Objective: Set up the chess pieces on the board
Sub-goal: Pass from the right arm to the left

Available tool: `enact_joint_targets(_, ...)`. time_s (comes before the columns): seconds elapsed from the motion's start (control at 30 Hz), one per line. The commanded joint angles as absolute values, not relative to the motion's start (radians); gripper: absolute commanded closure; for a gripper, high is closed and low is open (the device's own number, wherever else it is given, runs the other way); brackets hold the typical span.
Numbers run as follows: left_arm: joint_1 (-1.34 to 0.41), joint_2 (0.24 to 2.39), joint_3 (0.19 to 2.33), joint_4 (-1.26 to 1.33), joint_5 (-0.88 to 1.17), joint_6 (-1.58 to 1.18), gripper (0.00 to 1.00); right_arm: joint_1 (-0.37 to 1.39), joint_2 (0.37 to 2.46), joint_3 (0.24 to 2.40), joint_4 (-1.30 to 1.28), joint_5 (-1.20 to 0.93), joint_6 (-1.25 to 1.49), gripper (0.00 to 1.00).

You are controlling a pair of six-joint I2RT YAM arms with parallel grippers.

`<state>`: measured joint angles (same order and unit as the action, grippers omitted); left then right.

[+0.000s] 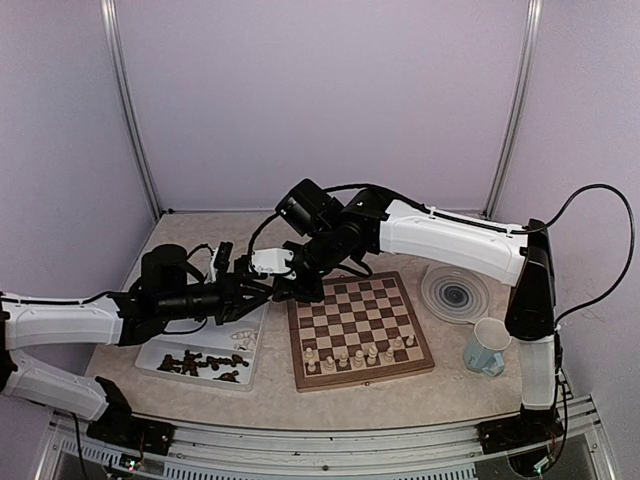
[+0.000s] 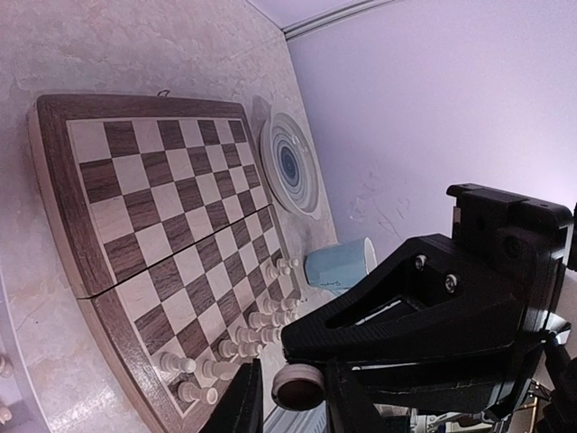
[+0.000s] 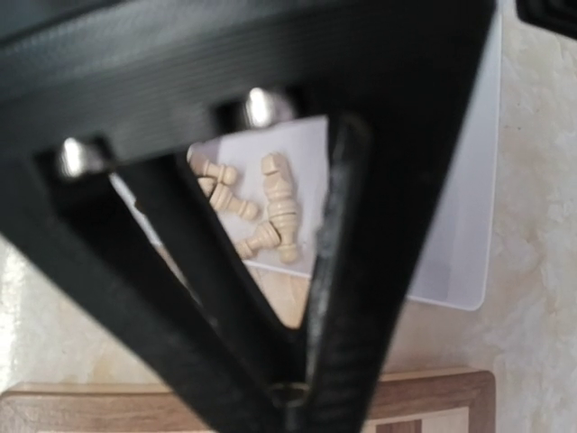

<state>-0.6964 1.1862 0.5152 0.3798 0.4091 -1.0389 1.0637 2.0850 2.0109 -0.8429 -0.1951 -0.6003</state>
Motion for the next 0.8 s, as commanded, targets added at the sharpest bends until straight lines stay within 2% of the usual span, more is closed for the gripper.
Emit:
enact_joint_targets(0.0,-0.707,1.210,0.538,0.423,0.437,-1.048,0.77,1.063,2.087,2.001,-0.832,-0.208,-0.586,0.99)
enact_joint_targets(0.13,-0.709,1.226,0.537,0.450,0.449,-1.052,0.88,1.063,2.082,1.994,-0.826,-0.200,-0.582,0.96)
enact_joint_targets(0.23,-0.709,1.231,0.537,0.480,0.455,-1.054,0.92,1.057,2.070,1.986,-0.817,-0.186,-0.575,0.91)
enact_joint_targets(0.37,-0.706,1.219,0.536,0.520,0.443,-1.044,0.94,1.000,2.018,1.979,-0.799,-0.241,-0.539,0.65)
enact_joint_targets(0.5,-0.703,1.203,0.519,0.596,0.438,-1.039,0.94,0.897,1.937,1.937,-0.768,-0.443,-0.475,0.54)
enact_joint_targets(0.63,-0.706,1.194,0.487,0.729,0.445,-1.049,0.95,0.779,1.888,1.837,-0.702,-0.759,-0.351,0.53)
enact_joint_targets(0.77,-0.712,1.202,0.487,0.791,0.446,-1.047,0.94,0.733,1.889,1.747,-0.635,-1.044,-0.234,0.53)
